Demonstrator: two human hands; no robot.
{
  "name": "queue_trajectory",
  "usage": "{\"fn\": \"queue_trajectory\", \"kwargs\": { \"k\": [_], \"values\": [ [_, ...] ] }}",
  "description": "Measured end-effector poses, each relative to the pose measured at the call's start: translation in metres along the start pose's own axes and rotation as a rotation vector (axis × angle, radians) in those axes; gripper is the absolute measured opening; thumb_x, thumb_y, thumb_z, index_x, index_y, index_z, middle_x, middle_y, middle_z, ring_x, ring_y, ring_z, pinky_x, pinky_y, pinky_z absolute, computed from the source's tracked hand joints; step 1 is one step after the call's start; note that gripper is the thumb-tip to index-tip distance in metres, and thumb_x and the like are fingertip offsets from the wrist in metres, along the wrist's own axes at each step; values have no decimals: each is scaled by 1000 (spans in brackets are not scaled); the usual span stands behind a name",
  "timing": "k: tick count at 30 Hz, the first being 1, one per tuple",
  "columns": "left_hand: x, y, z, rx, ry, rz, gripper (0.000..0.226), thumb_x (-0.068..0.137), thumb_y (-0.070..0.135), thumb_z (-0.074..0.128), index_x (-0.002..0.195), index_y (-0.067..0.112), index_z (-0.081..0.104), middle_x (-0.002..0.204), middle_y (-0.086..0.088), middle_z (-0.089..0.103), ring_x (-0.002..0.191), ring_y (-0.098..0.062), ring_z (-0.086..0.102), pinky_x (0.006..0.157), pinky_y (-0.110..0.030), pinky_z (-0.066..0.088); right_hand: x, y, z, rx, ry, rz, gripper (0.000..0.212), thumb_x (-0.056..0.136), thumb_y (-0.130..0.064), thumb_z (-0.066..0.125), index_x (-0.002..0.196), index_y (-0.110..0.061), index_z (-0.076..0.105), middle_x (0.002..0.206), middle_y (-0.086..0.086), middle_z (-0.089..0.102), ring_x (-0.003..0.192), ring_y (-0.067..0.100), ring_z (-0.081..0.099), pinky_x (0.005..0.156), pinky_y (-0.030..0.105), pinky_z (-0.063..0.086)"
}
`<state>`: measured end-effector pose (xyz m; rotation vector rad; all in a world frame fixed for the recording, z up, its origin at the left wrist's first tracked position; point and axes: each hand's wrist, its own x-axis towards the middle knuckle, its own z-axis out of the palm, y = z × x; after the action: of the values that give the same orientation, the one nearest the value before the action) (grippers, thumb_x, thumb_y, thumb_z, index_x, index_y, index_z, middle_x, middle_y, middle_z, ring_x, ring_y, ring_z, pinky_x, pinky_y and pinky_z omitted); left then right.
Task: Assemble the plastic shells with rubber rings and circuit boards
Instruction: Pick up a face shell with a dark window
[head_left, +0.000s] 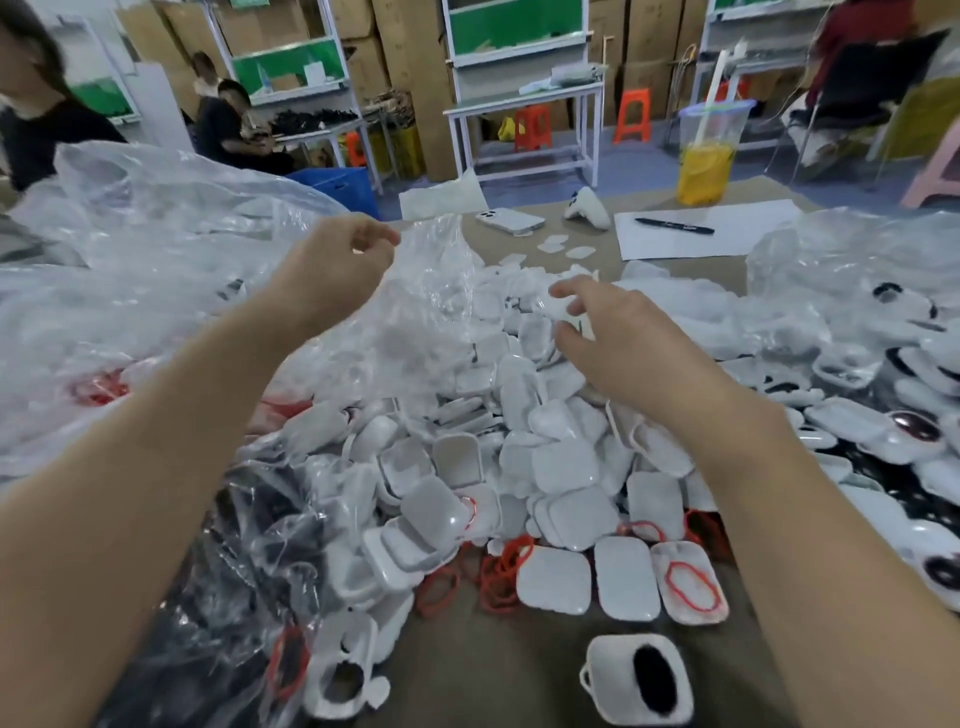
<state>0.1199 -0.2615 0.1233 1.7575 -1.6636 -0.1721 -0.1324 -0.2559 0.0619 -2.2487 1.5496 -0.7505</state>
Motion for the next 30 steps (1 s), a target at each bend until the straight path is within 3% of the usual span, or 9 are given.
{"fn": "queue_trajectory", "kwargs": {
  "k": [4,8,11,15,17,21,24,26,30],
  "values": [
    [-20,16,-22,-17,44,90,23,102,25,50,118,22,68,96,13,62,84,0,56,69,-16,40,-9,-38,-2,-28,-39,-146,40,104,-32,43,143,-26,44,136,3,55,118,25,51,101,39,42],
    [-40,16,-49,-46,99,73,20,102,26,49,111,28,67,97,8,66,88,-7,62,74,-24,46,-29,-81,12,-129,-145,-348,41,105,-33,40,146,-28,42,137,2,55,124,24,47,102,34,37],
    [-67,-2,-71,-208,223,6,23,101,20,49,96,35,66,92,7,70,76,-5,66,74,-27,50,-47,-104,29,-158,-228,-501,49,106,-33,40,153,-26,29,148,5,46,131,26,43,102,27,27],
    [-116,-27,-75,-236,295,-32,26,100,17,50,95,37,66,87,8,73,76,-8,71,74,-31,54,-65,-120,52,-254,-299,-614,54,107,-38,39,157,-29,22,165,7,17,148,29,23,121,42,12],
    [-132,-33,-73,-219,288,-11,26,101,17,50,98,38,66,85,11,73,79,-4,70,76,-27,53,-68,-121,58,-277,-312,-617,51,106,-41,38,155,-30,27,166,8,15,148,30,22,122,44,9],
    [-142,-38,-72,-145,204,-30,20,103,22,52,103,37,66,89,16,71,86,2,67,72,-11,46,-66,-119,60,-359,-304,-590,45,106,-41,38,149,-29,39,148,5,47,133,28,43,115,41,26],
    [-144,-40,-69,-6,102,-49,16,102,26,53,110,32,66,98,20,66,85,8,62,64,-5,42,-64,-109,41,-291,-411,-523,41,106,-41,38,145,-31,44,132,0,60,118,21,54,98,33,39],
    [-146,-41,-66,45,62,-49,19,103,26,53,116,26,67,104,15,66,88,5,61,71,-10,41,-60,-96,15,-109,-482,-425,37,104,-45,42,140,-37,49,128,-9,62,104,9,56,85,24,42],
    [-149,-31,-59,121,114,-7,24,103,26,50,122,23,65,101,16,63,89,10,55,73,-12,38,-50,-60,-42,17,-225,-257,32,101,-52,45,130,-43,56,114,-19,64,103,1,60,83,22,47]
  ]
}}
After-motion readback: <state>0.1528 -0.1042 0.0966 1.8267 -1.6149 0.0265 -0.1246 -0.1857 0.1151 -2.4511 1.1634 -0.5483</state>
